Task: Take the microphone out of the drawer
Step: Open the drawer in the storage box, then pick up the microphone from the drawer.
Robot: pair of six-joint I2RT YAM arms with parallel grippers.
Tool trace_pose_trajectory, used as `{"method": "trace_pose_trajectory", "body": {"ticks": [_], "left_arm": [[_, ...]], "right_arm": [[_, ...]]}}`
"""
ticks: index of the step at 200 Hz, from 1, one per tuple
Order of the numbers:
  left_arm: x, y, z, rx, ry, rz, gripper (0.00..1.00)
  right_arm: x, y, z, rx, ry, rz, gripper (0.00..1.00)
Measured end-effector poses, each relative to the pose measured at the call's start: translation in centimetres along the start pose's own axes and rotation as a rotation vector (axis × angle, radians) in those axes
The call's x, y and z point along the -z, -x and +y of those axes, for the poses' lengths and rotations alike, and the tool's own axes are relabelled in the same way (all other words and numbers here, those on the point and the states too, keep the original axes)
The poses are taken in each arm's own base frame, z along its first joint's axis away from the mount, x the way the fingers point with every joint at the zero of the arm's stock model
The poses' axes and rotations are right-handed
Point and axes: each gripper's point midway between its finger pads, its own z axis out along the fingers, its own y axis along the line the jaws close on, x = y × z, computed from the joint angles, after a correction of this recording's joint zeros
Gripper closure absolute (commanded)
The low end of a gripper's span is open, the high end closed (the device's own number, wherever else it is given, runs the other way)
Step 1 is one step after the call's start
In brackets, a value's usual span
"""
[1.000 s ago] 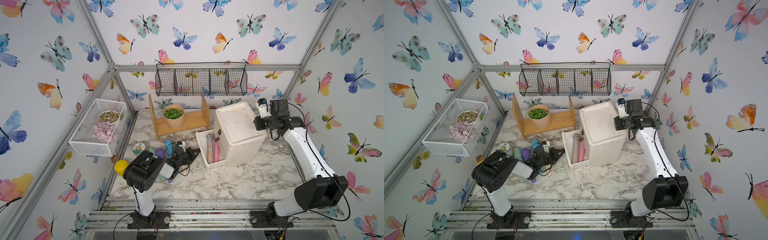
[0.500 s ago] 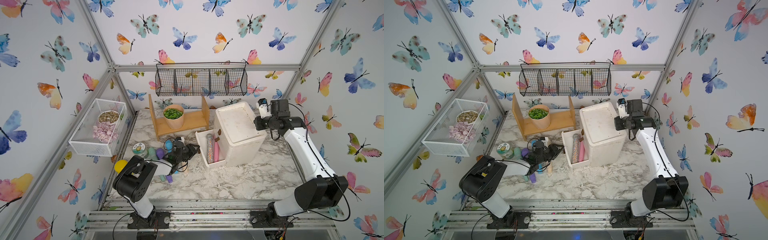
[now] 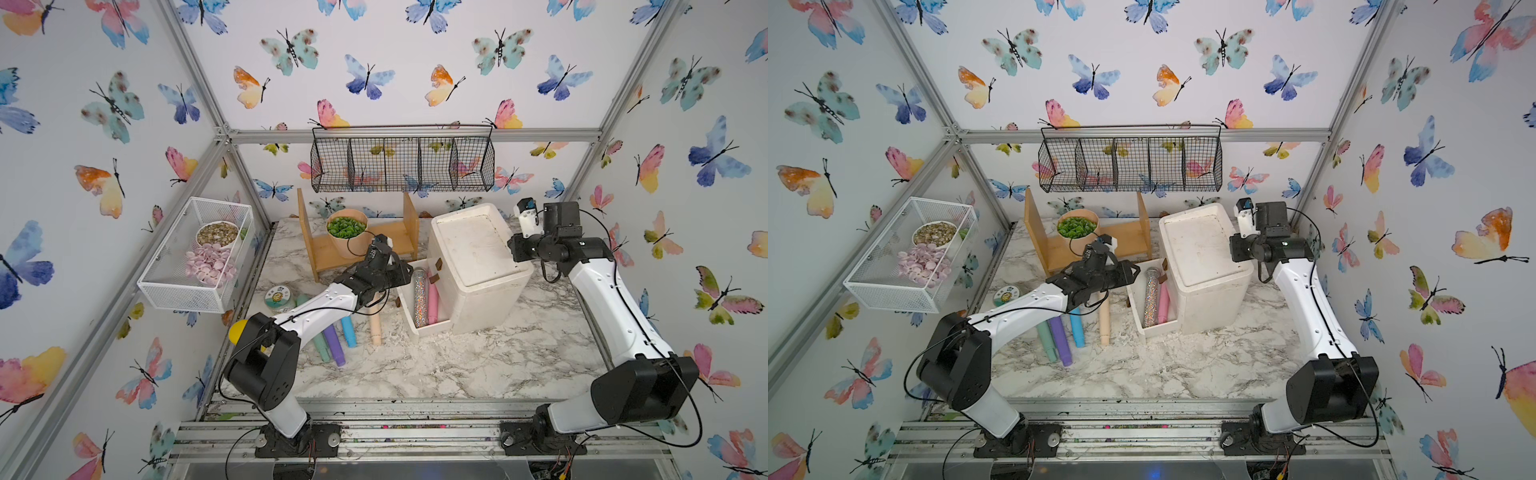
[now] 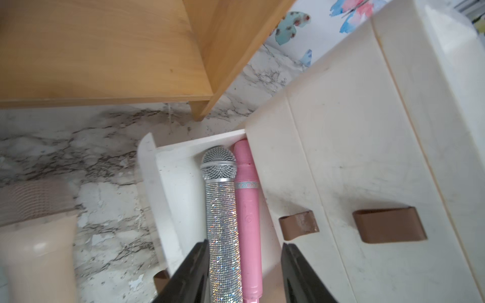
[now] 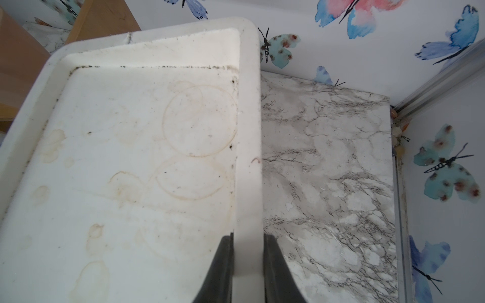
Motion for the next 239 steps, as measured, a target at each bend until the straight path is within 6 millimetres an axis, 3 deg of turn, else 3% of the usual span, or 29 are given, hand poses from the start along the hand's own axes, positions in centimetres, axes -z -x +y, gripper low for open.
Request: {"method": "trace_pose_trajectory", "body": {"ticks": [33,71,95,164,201,239], "left_arm": [[-2.8,-2.4,-0.9,-0.090,0.059,0.092,0.46],[-5.1,-5.7,1.6,-0.156,0.211,0.196,0.46],[-5.7,-5.9,2.3,-0.208,0.284,0.211,0.46],[-6.2,-6.2,1.9,-0.279,0.322,0.230,0.46],[-7.9,-8.1,2.6,-0.312,0.346,0.276,0.46],[-8.6,-8.8,2.5,-0.334,0.356,0.284,0.46]], "right_arm": [[0.0,0.0,0.2,-0.001,0.012,-0.004,0.96],[0.0,0.0,0.4,-0.001,0.026,-0.010,0.96],[0.0,0.1,0.5,-0.003,0.030,-0.012,0.96],[0.0,0.0,0.5,-0.006,0.037,-0.014,0.96],[0.0,0.0,0.5,-0.006,0.040,-0.014,0.96],[0.0,0.0,0.6,-0.006,0.041,-0.013,0.95]]}}
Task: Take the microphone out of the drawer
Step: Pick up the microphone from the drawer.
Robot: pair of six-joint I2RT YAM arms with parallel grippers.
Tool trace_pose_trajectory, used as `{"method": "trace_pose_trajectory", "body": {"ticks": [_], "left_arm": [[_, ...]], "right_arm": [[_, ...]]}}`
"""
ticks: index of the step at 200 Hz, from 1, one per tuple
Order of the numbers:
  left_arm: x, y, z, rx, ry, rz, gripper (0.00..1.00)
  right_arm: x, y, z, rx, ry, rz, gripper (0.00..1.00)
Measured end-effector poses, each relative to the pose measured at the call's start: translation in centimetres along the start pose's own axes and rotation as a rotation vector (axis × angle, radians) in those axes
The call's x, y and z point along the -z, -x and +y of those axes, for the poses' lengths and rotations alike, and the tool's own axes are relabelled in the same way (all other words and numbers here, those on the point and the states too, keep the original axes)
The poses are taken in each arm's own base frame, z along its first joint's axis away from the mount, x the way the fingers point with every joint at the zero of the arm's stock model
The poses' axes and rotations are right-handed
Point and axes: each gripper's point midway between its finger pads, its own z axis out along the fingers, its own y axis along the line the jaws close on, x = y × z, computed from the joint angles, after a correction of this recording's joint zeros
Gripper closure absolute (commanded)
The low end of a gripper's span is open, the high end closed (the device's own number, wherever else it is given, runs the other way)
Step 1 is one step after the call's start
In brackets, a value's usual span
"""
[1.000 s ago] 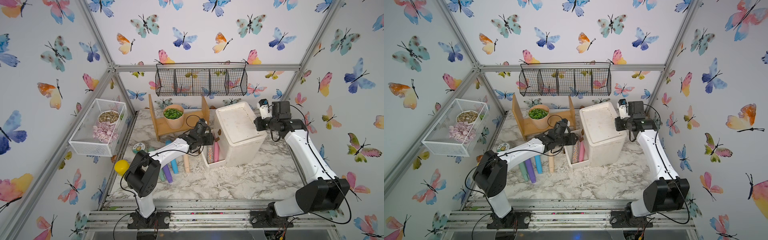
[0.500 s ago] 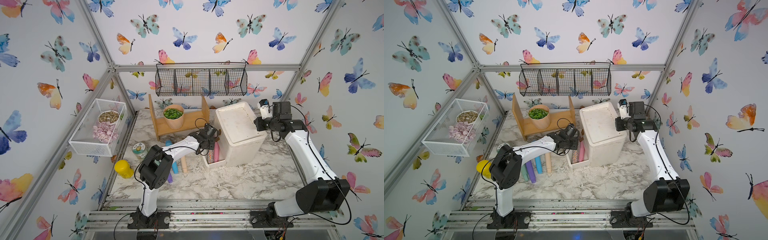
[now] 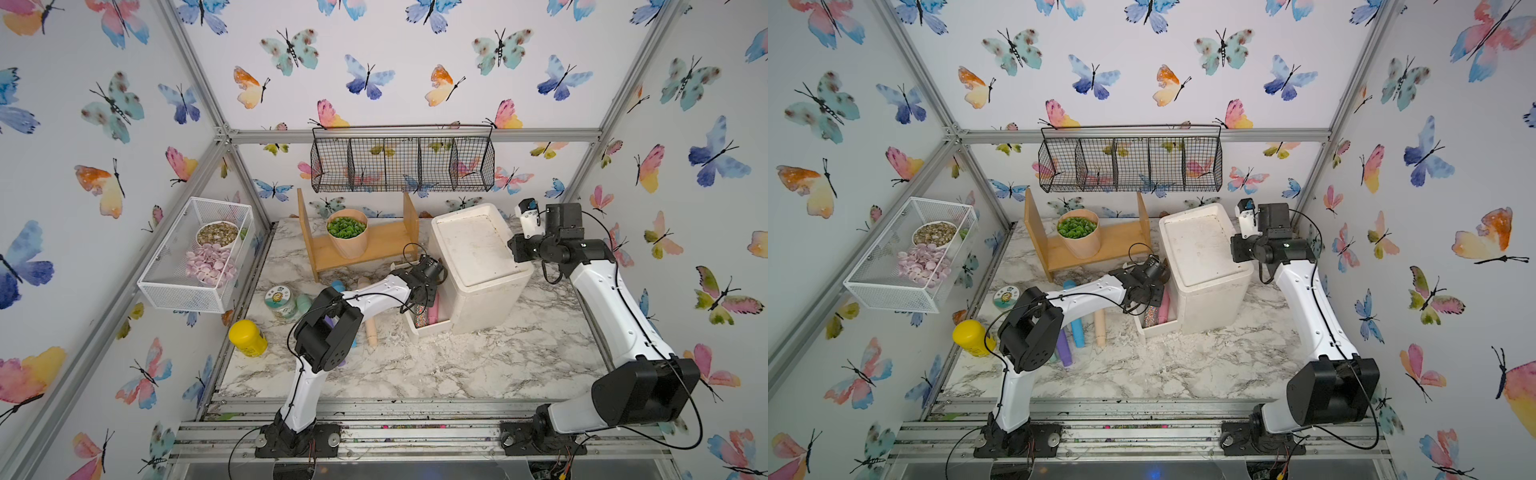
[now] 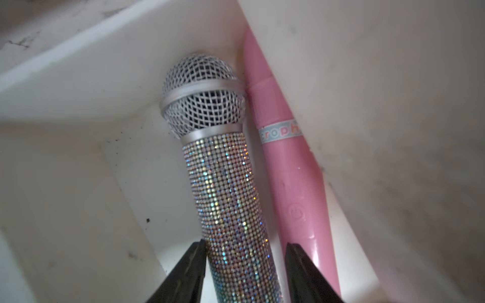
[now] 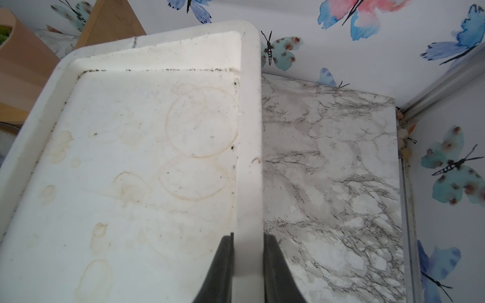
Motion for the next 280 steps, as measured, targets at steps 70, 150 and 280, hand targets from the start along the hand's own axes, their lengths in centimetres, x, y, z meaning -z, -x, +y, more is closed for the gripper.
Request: {"method": "trace_pose_trajectory", "body": {"ticks": [70,150,280], "left_arm": [[-0.3,0.1,0.4,-0.009,0.037,-0.008,0.47],[-0.7,0.3,1.0,-0.017,0.091,0.000,0.46],[-0.7,0.4,1.2,0.044,0.095,-0.028,0.68]], "right_arm": [[0.0,0.0,0.1,0.000,0.004,0.000,0.95],[0.0,0.0,-0.2,-0.005,-0.001,-0.002,0.95],[0.0,0.0,-0.1,-0.005,0.005,-0.001,0.95]]}}
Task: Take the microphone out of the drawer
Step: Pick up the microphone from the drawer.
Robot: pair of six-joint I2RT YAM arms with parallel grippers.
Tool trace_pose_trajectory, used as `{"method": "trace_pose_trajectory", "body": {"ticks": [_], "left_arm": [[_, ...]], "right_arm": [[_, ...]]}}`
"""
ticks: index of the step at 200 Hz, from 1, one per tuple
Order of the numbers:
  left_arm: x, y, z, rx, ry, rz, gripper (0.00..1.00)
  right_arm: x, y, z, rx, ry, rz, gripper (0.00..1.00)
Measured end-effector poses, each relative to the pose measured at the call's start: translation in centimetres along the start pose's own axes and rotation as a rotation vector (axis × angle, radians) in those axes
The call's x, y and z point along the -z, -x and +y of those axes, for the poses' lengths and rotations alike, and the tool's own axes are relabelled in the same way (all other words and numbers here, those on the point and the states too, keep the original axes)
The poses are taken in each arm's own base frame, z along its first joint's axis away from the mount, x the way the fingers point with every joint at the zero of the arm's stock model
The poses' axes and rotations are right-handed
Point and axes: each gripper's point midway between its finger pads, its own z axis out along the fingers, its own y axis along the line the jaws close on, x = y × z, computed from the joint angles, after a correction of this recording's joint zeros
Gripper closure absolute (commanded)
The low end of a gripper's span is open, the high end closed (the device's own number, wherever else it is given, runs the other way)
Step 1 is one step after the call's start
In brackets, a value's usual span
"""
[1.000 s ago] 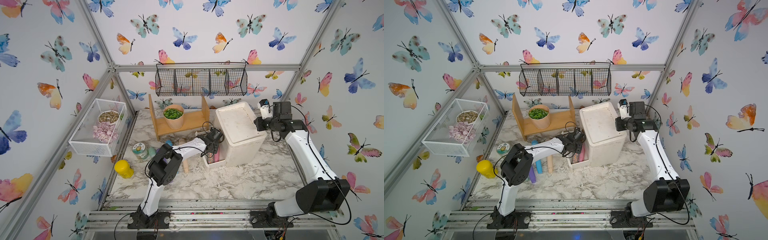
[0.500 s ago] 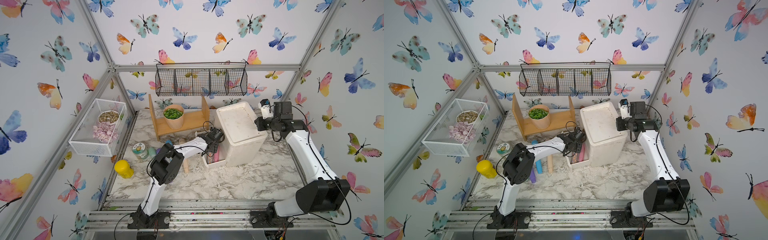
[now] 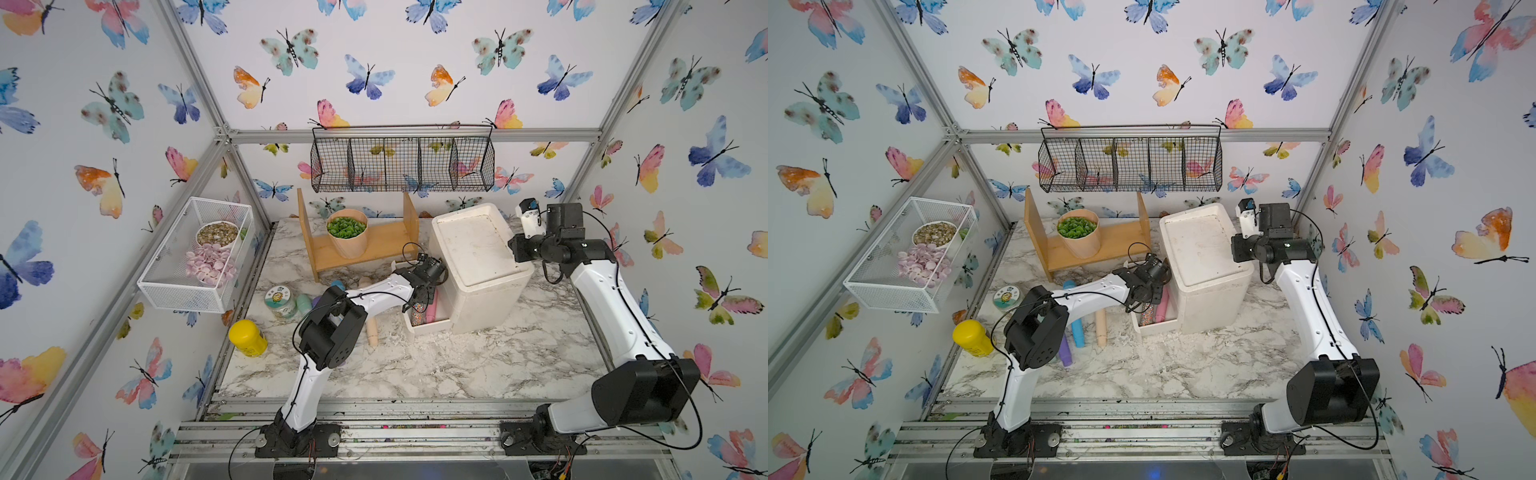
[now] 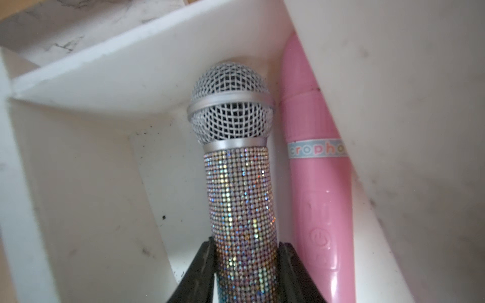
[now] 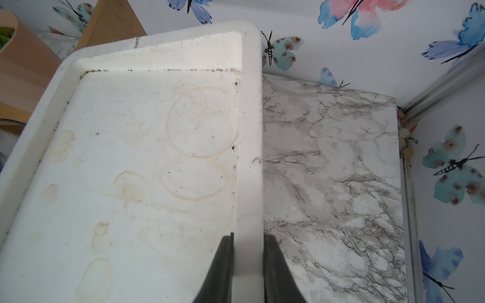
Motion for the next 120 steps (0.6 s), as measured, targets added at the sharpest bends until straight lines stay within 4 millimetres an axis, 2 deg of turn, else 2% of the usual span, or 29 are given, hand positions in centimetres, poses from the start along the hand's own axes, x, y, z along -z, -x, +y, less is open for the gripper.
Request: {"method": "trace_pose_trajectory", "body": {"ticks": [57,120], "left_arm": [[0.9,-0.4,0.8,0.092,-0.004,-0.039,0.72],[3.8,0.3,2.3,0.224,0.005,-0.113,0.72]], "right_arm": [[0.0,0.0,0.2,0.002,0.008,0.001,0.95],[0.0,-0.1,0.3,0.003,0.014,0.002,0.95]]}}
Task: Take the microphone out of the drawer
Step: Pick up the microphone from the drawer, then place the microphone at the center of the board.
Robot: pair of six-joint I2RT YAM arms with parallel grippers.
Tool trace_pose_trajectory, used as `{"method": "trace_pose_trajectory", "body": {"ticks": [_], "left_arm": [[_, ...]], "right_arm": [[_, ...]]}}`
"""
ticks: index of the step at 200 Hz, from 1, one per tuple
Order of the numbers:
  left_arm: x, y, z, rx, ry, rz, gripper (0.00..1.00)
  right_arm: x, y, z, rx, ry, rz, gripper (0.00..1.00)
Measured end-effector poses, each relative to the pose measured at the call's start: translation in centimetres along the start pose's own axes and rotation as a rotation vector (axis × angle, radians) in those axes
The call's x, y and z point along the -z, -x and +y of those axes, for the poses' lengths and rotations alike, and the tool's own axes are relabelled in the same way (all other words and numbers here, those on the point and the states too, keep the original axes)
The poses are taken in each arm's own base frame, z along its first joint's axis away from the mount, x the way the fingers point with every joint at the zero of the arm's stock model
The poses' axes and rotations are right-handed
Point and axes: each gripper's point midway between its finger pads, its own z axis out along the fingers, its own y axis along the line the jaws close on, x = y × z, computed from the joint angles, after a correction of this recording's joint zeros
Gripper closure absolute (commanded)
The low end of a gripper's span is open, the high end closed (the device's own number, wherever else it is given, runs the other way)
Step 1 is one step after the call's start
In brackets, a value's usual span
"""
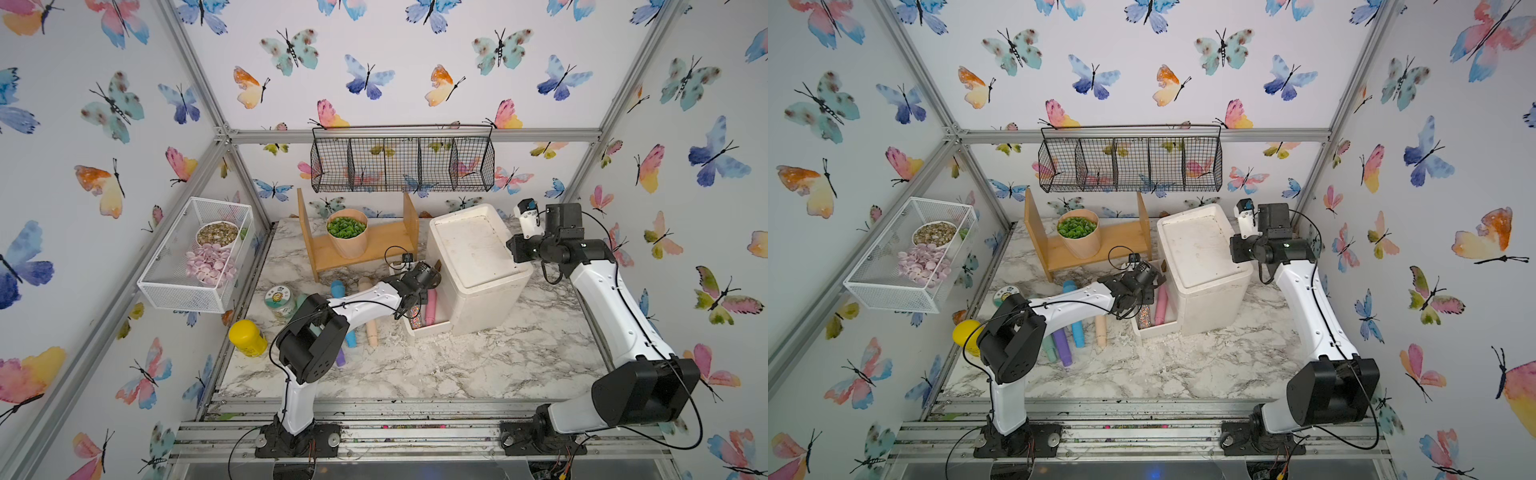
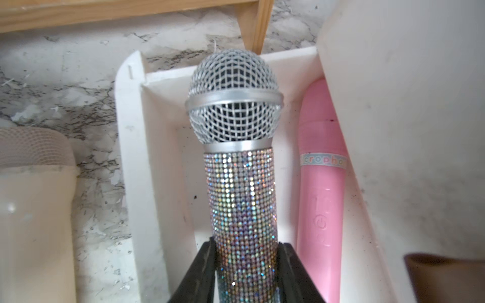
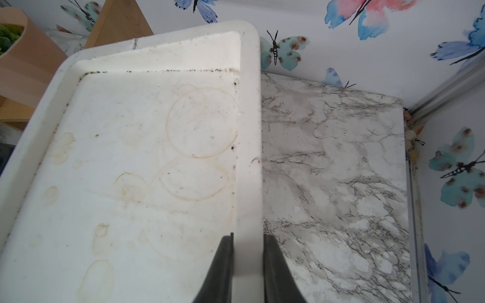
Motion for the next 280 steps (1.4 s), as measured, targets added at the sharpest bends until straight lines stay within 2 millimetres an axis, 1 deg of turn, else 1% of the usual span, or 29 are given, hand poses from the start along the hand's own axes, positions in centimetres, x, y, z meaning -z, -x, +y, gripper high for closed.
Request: {"method": "trace_pose_trajectory", "body": {"ticks": [47,70,104,145,184,207,227,237,245,261,263,272,275,280], "left_arm": [[0.1,0.2,0.1,0.021,0.006,-0.009,0.72],[0.7,0.7,0.0,0.026,-0.001,-0.021,0.72],[2.7,2.5,-0.5,0.047,-0.036,-0.069,0.72],[5.7,5.5,-1.1,0.081,-0.090,-0.150,0.71],[8.5,7.9,-0.5,0.105,-0.123,-0.216,0.71],[9.9,9.2,1.2,0.123,-0.120,-0.251,0.71],[10.3,9.6,3.1,0.133,-0.098,-0.262,0.71],[10.3,9.4,4.2,0.133,-0.083,-0.260,0.71],[10.3,9.2,5.4,0.134,-0.064,-0.257,0.71],[10.0,8.6,7.3,0.131,-0.034,-0.242,0.71],[9.9,8.4,7.9,0.132,-0.026,-0.237,0.71],[9.7,8.1,8.9,0.133,-0.010,-0.228,0.71],[9.6,7.9,9.7,0.134,0.001,-0.222,0.71],[9.5,7.7,10.3,0.135,0.007,-0.217,0.71]], "right_arm": [[0.0,0.0,0.0,0.001,0.002,0.000,0.95],[0.0,0.0,0.0,0.001,0.002,0.000,0.95],[0.0,0.0,0.0,0.001,0.002,0.000,0.95],[0.0,0.0,0.0,0.001,0.002,0.000,0.95],[0.0,0.0,0.0,0.001,0.003,0.000,0.95],[0.0,0.0,0.1,0.001,0.003,0.000,0.95],[0.0,0.0,0.1,0.001,0.004,0.000,0.95],[0.0,0.0,0.1,0.001,0.004,-0.001,0.95],[0.0,0.0,0.1,0.001,0.005,-0.001,0.95],[0.0,0.0,0.1,0.000,0.006,-0.001,0.95],[0.0,0.0,0.1,0.000,0.006,-0.001,0.95],[0.0,0.0,0.1,0.000,0.006,-0.001,0.95],[0.0,0.0,0.1,0.000,0.006,-0.001,0.95],[0.0,0.0,0.1,0.000,0.007,-0.001,0.95]]}}
